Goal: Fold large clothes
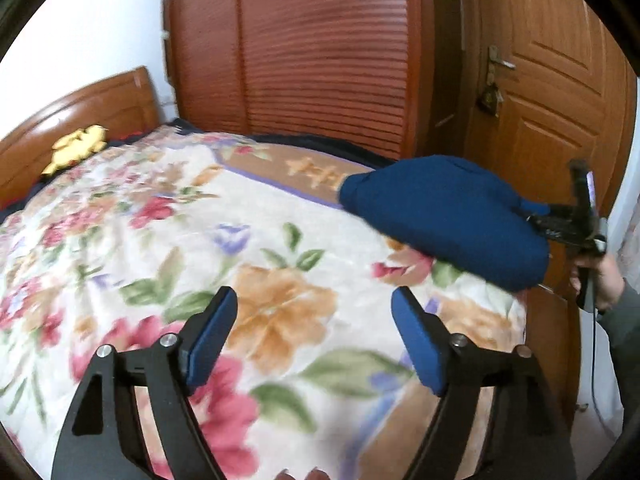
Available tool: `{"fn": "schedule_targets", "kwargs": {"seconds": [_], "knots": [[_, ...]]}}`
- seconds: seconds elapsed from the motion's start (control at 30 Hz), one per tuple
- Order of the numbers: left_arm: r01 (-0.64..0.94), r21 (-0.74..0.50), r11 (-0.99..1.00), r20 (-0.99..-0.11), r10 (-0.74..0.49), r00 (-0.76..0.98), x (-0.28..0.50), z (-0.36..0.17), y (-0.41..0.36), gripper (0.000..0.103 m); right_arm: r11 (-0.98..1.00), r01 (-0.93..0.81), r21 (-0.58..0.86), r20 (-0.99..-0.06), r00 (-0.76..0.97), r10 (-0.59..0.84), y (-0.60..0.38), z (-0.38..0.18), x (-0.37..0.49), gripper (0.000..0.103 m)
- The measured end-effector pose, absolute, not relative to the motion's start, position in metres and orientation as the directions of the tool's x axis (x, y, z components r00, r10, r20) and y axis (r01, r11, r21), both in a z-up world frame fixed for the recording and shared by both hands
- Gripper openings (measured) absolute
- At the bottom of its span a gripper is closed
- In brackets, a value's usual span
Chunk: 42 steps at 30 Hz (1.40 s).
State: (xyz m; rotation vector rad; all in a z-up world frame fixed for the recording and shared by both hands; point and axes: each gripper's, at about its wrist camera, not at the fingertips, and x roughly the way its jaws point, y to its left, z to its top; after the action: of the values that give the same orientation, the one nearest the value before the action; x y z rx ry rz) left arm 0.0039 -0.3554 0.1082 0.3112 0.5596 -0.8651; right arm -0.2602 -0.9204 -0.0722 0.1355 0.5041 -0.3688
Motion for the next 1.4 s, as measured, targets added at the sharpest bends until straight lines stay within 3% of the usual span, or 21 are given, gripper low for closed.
{"fn": "schedule_targets", "kwargs": {"seconds": [0.1, 0.23, 0.37, 0.63, 0.9, 1.1, 1.4], "knots": [[0.759, 0.060, 0.648, -0.564, -0.605, 0.562, -0.010, 0.118, -0.316, 0.083, 0.919, 0.382, 0.092, -0.498, 0.817, -0.290, -0.932, -0.078, -0.269, 0.049], [0.719, 0.071, 0.692, -0.537, -0.581, 0.612, -0.026, 0.130, -0.269, 0.084, 0.916, 0.402, -0.015, -0.467, 0.807, -0.362, -0.911, -0.058, -0.275, 0.049], [0.687, 0.069, 0.723, -0.505, -0.569, 0.649, -0.042, 0.139, -0.234, 0.084, 0.930, 0.366, -0.024, -0.411, 0.844, -0.343, -0.878, -0.031, -0.281, 0.049], [0.608, 0.082, 0.790, -0.457, -0.512, 0.727, -0.064, 0.141, -0.174, 0.084, 0.986, 0.163, -0.032, -0.348, 0.923, -0.164, -0.771, 0.015, -0.291, 0.050], [0.464, 0.072, 0.883, -0.411, -0.398, 0.821, -0.062, 0.116, -0.113, 0.084, 0.997, -0.066, 0.032, -0.337, 0.939, 0.073, -0.657, 0.008, -0.284, 0.066], [0.328, 0.052, 0.943, -0.393, -0.282, 0.875, -0.046, 0.080, -0.066, 0.084, 0.978, -0.197, 0.075, -0.320, 0.924, 0.210, -0.586, -0.007, -0.260, 0.067], [0.173, 0.025, 0.985, -0.405, -0.148, 0.902, -0.021, 0.027, -0.022, 0.084, 0.966, -0.239, 0.098, -0.275, 0.926, 0.257, -0.556, -0.050, -0.225, 0.067]]}}
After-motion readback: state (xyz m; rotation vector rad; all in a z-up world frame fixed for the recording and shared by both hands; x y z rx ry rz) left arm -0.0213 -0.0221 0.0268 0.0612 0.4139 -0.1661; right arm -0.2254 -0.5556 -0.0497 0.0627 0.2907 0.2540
